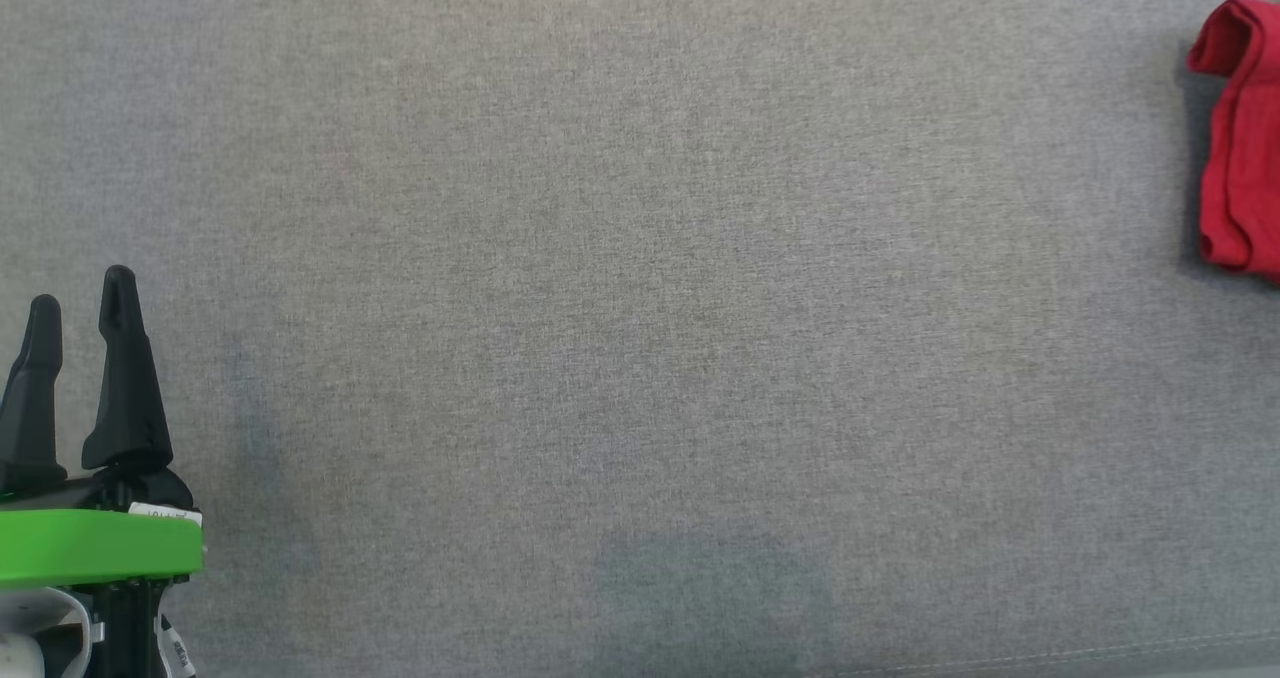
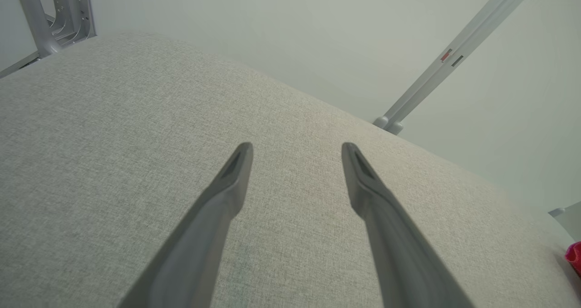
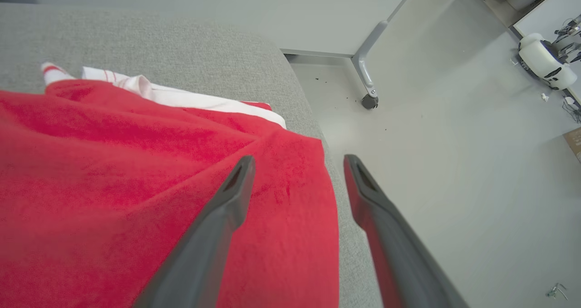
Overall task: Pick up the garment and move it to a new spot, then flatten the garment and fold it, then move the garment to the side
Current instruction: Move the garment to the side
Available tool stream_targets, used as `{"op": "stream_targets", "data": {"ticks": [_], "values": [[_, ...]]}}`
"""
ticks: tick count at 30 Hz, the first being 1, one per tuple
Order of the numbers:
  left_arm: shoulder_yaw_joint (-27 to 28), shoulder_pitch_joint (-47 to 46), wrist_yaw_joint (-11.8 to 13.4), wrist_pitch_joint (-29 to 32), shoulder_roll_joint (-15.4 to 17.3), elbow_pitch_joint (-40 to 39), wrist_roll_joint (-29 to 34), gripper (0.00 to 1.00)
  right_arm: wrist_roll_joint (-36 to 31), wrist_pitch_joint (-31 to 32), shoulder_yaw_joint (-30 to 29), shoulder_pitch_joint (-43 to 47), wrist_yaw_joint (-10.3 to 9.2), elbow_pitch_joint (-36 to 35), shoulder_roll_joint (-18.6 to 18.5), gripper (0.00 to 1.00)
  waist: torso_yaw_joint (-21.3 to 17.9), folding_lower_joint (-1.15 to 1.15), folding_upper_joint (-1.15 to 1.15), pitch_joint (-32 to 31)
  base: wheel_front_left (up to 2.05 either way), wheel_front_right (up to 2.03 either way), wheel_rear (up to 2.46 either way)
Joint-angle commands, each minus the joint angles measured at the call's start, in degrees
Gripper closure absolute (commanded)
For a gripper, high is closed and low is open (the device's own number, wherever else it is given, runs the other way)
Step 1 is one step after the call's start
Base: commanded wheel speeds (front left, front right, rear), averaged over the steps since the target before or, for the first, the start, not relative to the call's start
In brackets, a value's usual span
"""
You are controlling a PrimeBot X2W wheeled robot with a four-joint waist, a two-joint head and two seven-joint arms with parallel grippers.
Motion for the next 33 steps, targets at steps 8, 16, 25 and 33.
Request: {"op": "stream_targets", "data": {"ticks": [8,16,25,33], "values": [[-0.1,1.5,-0.6,-2.1,-0.6,1.3,2.5,0.00,0.3,-11.8,6.1,4.3,-0.02,-9.9,4.2,0.00,-2.5,0.00,0.00,-6.3,0.00,0.00,0.00],[-3.2,1.4,-1.3,-3.9,-2.3,8.7,9.9,0.00,-0.2,-15.2,10.1,14.5,-0.02,-25.0,13.6,0.00,-2.0,0.00,0.00,-12.0,0.00,0.00,0.00],[-3.1,1.3,-5.0,-4.5,-6.4,20.1,17.1,0.00,-3.3,-21.7,15.0,24.4,-0.02,-29.4,22.3,0.00,0.0,0.00,0.00,-16.9,0.00,0.00,0.00],[-0.4,1.5,-10.7,-4.4,-12.6,28.6,23.5,0.00,-7.1,-28.6,16.4,30.6,-0.03,-23.6,28.7,0.00,2.3,0.00,0.00,-21.5,0.00,0.00,0.00]]}}
